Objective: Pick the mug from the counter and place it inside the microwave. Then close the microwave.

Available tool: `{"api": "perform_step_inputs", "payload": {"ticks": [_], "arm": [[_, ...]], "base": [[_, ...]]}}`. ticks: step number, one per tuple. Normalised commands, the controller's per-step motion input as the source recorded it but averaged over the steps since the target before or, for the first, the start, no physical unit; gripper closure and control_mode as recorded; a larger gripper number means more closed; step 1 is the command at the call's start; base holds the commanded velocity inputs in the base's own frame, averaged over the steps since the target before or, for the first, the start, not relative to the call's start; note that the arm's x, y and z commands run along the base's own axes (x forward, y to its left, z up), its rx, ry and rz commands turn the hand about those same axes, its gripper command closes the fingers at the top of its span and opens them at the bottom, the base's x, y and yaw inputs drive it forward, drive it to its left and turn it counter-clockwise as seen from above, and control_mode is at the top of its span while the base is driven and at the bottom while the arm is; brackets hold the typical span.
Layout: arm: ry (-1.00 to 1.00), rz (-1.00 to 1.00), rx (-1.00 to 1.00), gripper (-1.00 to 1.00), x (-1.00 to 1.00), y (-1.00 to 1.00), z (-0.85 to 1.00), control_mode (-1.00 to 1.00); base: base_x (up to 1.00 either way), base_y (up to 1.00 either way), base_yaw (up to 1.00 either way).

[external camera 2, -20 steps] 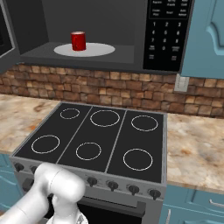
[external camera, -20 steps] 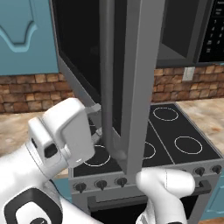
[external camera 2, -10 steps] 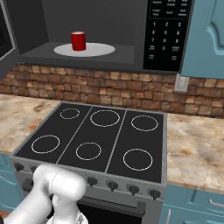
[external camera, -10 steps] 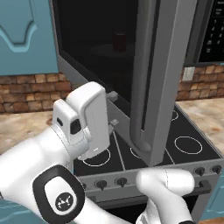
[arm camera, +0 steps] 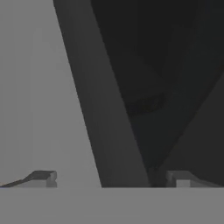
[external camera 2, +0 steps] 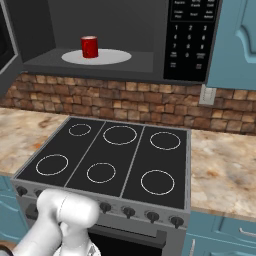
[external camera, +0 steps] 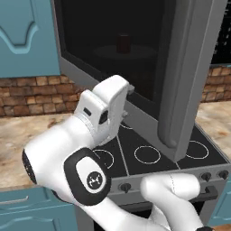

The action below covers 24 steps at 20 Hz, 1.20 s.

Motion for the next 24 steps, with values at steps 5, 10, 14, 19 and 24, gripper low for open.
{"api": "perform_step_inputs", "payload": {"ticks": [5,10,14,19,24], "arm": [[-0.13,0.13,0.15,-1.0,0.41,-0.42,0.08,-1.0],[-0.11,0.12,0.15,-1.0,0.51,-0.41,0.27,-1.0],[-0.07,0.09,0.13,-1.0,0.56,-0.42,0.25,-1.0],[-0.11,0.03,0.13,-1.0,0.44,-0.35,0.21,-1.0],[-0.15,0.0,0.19,-1.0,0.43,-0.41,0.11,-1.0]], "base": [[0.0,0.0,0.0],[0.0,0.0,0.0],[0.0,0.0,0.0],[0.0,0.0,0.0],[0.0,0.0,0.0]]}}
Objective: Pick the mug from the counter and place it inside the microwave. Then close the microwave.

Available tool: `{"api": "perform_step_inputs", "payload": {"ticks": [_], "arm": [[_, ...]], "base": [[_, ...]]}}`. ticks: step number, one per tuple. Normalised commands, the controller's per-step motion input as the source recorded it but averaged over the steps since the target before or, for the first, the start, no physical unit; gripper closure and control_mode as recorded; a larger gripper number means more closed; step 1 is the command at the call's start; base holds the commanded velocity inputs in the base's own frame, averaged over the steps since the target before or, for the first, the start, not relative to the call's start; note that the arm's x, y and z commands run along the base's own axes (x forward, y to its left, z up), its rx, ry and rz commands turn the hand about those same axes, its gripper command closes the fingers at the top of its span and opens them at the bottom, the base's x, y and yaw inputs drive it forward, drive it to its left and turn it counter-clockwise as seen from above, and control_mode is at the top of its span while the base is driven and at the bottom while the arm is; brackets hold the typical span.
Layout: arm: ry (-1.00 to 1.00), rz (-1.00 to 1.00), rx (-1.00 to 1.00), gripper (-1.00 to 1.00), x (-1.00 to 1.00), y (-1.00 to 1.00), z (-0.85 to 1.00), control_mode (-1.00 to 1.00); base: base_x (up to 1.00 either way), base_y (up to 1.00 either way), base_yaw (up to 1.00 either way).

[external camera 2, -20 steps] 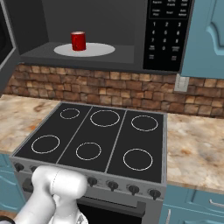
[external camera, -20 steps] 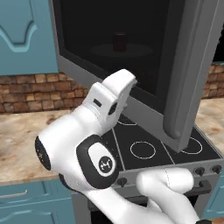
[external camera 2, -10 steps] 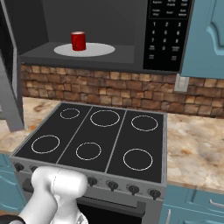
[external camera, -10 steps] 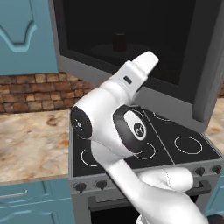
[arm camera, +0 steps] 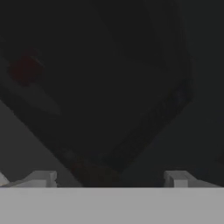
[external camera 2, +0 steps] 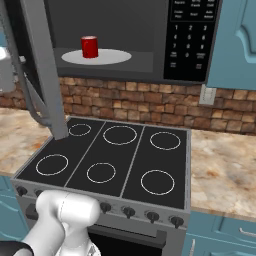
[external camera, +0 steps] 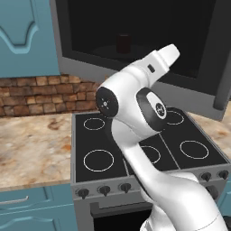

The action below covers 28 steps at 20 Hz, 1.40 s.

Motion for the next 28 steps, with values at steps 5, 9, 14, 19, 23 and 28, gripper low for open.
{"api": "perform_step_inputs", "payload": {"ticks": [5,9,14,19,23,28], "arm": [[-0.11,0.0,0.2,-1.0,0.37,-0.53,0.25,-1.0],[-0.08,0.0,0.2,-1.0,0.3,-0.59,0.3,-1.0],[-0.08,0.0,0.22,-1.0,0.34,-0.6,0.05,-1.0],[-0.09,0.0,0.26,-1.0,0.48,-0.74,0.01,-1.0],[-0.06,0.0,0.24,-1.0,0.59,-0.6,0.12,-1.0],[-0.02,0.05,0.16,-1.0,0.39,-0.41,0.13,-1.0]], "base": [[0.0,0.0,0.0],[0.0,0.0,0.0],[0.0,0.0,0.0],[0.0,0.0,0.0],[0.0,0.0,0.0],[0.0,0.0,0.0]]}}
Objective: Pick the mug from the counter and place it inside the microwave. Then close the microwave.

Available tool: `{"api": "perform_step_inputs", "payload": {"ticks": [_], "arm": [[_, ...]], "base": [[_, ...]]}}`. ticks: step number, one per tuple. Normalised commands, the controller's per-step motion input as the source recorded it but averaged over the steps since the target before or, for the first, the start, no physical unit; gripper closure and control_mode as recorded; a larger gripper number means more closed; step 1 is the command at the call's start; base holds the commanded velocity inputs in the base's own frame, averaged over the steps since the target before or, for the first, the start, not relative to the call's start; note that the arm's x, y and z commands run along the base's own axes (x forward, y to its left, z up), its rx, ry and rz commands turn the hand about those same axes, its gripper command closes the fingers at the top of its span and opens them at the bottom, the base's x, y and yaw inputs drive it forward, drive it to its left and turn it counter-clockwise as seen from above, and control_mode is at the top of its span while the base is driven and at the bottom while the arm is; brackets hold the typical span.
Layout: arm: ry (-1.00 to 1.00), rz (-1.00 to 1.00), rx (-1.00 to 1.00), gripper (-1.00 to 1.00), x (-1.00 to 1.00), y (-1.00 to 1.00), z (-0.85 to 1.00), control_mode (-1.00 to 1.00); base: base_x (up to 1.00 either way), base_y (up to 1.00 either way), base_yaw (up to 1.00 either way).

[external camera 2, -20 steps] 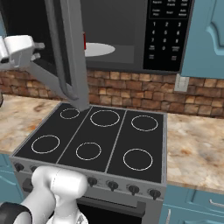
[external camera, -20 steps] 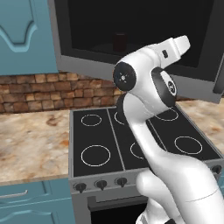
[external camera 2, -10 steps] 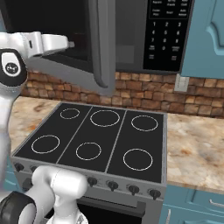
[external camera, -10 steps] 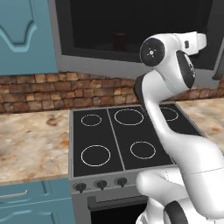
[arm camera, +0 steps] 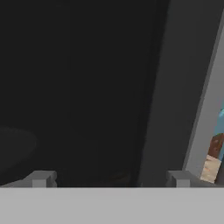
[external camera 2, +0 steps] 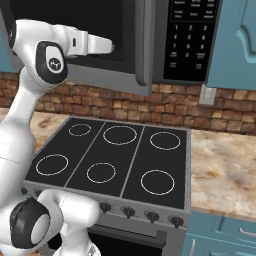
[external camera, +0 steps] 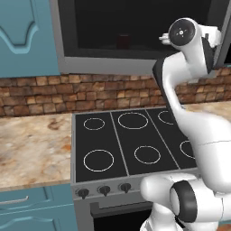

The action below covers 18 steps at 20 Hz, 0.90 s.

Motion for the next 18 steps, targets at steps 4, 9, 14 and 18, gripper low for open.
{"api": "perform_step_inputs", "payload": {"ticks": [4,9,14,18], "arm": [[-0.02,0.11,0.08,-1.0,0.41,-0.32,0.0,-1.0],[-0.04,0.14,0.1,-1.0,0.54,-0.17,0.0,-1.0],[-0.09,0.18,0.13,-1.0,0.71,-0.1,0.0,-1.0],[-0.14,0.17,0.14,-1.0,0.67,-0.11,0.0,-1.0]], "base": [[0.0,0.0,0.0],[0.0,0.0,0.0],[0.0,0.0,0.0],[0.0,0.0,0.0]]}}
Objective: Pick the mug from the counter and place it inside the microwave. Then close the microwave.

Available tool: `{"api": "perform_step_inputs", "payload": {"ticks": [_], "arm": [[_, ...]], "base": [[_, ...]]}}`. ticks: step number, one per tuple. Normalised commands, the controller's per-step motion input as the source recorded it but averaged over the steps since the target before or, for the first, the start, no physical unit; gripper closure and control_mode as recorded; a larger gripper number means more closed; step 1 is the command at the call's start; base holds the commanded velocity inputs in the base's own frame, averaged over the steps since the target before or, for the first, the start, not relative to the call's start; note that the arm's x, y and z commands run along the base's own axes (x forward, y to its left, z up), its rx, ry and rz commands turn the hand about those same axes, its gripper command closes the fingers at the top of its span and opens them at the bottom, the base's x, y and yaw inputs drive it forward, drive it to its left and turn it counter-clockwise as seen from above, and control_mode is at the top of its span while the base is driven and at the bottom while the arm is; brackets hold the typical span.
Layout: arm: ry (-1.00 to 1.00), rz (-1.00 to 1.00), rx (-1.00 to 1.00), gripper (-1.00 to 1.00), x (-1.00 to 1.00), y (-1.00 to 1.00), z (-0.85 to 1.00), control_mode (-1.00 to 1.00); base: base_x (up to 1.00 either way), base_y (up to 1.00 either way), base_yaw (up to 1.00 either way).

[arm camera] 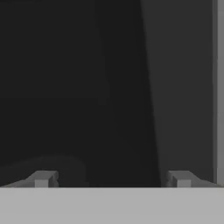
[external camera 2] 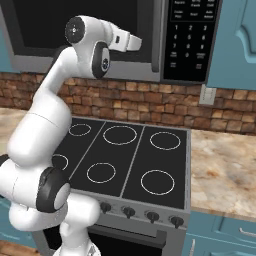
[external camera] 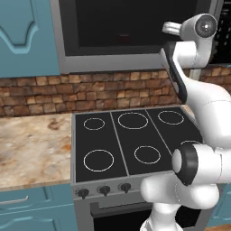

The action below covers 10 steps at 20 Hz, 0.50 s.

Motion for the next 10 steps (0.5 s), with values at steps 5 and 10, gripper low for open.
{"api": "perform_step_inputs", "payload": {"ticks": [5,10], "arm": [[-0.24,0.19,0.17,-1.0,0.53,-0.07,0.0,-1.0],[-0.28,0.2,0.17,-1.0,0.49,-0.08,0.0,-1.0]], "base": [[0.0,0.0,0.0],[0.0,0.0,0.0]]}}
